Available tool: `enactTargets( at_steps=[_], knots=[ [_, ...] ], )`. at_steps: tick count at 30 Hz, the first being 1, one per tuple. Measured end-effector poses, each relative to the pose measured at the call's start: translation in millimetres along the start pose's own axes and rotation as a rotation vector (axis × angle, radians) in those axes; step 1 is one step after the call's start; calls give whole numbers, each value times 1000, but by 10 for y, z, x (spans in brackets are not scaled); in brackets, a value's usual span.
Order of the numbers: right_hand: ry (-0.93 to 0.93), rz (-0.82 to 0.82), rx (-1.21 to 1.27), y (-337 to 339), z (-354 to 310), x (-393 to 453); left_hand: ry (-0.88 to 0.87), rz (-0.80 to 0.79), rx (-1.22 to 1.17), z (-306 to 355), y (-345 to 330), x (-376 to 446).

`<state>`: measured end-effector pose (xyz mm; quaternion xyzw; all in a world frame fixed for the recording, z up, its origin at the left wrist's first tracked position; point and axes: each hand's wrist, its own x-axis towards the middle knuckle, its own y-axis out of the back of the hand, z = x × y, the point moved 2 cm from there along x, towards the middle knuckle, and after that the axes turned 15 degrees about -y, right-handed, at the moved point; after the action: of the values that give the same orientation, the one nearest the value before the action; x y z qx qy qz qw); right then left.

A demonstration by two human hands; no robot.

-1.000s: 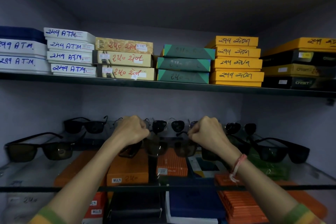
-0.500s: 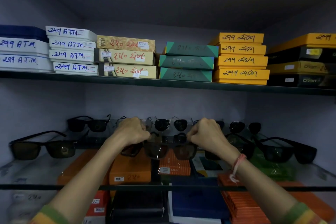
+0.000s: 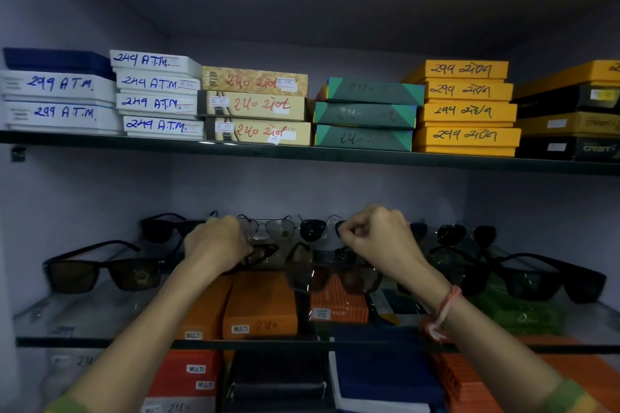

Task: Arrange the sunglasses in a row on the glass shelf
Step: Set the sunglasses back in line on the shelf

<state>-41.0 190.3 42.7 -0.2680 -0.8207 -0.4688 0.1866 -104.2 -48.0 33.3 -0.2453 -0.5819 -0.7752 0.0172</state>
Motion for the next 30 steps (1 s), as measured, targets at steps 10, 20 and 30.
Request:
enactTargets(
  at_steps=[10,20,30],
  knots=[
    [143,-168,171,-263,-781,-113,-289,170,-116,-171,424,-258],
    [133,-133,127,-353,-1053,-103,-224,135,-203,-400,541,-359],
    [-16,-48,25,-468,-915,-20,61,184,-114,-494,556,-219]
  ],
)
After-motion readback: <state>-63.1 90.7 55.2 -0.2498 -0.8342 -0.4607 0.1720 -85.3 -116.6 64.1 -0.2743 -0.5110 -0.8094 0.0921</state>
